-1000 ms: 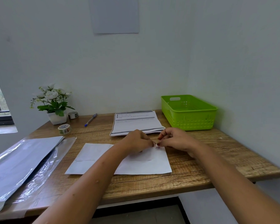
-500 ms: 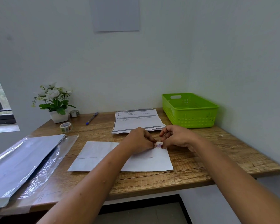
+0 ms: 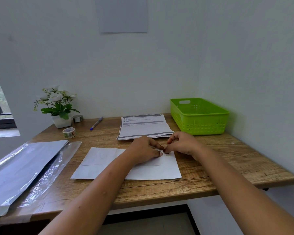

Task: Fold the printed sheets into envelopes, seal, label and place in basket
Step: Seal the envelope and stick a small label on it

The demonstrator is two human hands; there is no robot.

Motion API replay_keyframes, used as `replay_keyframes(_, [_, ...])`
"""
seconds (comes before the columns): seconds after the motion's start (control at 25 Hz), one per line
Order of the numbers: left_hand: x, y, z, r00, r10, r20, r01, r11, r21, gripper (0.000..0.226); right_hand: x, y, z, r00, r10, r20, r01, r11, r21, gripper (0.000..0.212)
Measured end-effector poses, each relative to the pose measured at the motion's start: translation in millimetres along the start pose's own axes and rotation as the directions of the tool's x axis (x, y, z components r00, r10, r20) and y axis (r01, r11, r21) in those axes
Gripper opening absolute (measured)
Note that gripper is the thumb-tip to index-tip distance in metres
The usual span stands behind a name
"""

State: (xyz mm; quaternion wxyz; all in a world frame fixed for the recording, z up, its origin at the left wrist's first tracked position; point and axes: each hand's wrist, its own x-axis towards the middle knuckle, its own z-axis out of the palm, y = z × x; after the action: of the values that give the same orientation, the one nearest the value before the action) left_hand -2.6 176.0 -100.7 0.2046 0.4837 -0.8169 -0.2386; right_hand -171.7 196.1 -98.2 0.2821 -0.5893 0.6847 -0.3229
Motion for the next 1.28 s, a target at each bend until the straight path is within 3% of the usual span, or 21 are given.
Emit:
replay_keyframes(0.44, [-1.8, 5.0, 4.2, 0.999, 0.051, -0.010, -0.048, 0.986, 0.157, 0.024, -2.6, 3.8, -1.5, 0.999, -0.030, -0.022, 0.031, 0.999, 0.027, 0.017])
replay_keyframes(0.6, [-3.0, 4.7, 5.2, 0.998, 0.064, -0.017, -0.060, 0.980, 0.190, 0.024, -2.5, 2.7, 1.8, 0.998, -0.056, 0.005, 0.057, 0.997, -0.047, 0.024])
replay_keyframes(0.76, [-2.2, 4.7, 5.9, 0.998, 0.059, -0.018, -0.055, 0.983, 0.173, 0.024, -3.4, 4.1, -6.3, 0.997, -0.046, 0.055, 0.043, 0.998, 0.046, 0.027])
replay_keyframes(0.92, [-0.4, 3.5, 6.3, 0.998, 0.060, -0.015, -0.057, 0.987, 0.147, 0.025, -1.9, 4.5, -2.3, 1.000, -0.024, -0.014, 0.025, 0.995, 0.093, 0.023])
replay_keyframes(1.08, [0.8, 0.3, 5.7, 0.998, 0.068, -0.001, -0.067, 0.991, 0.115, 0.026, 0.3, 6.6, 3.0, 0.998, -0.028, -0.056, 0.026, 0.999, -0.019, 0.033])
replay_keyframes(1.28, [-0.3, 1.9, 5.2, 0.996, 0.075, 0.042, -0.081, 0.983, 0.165, 0.030, 4.2, 2.6, 5.2, 0.994, -0.014, -0.105, -0.001, 0.990, -0.140, 0.029])
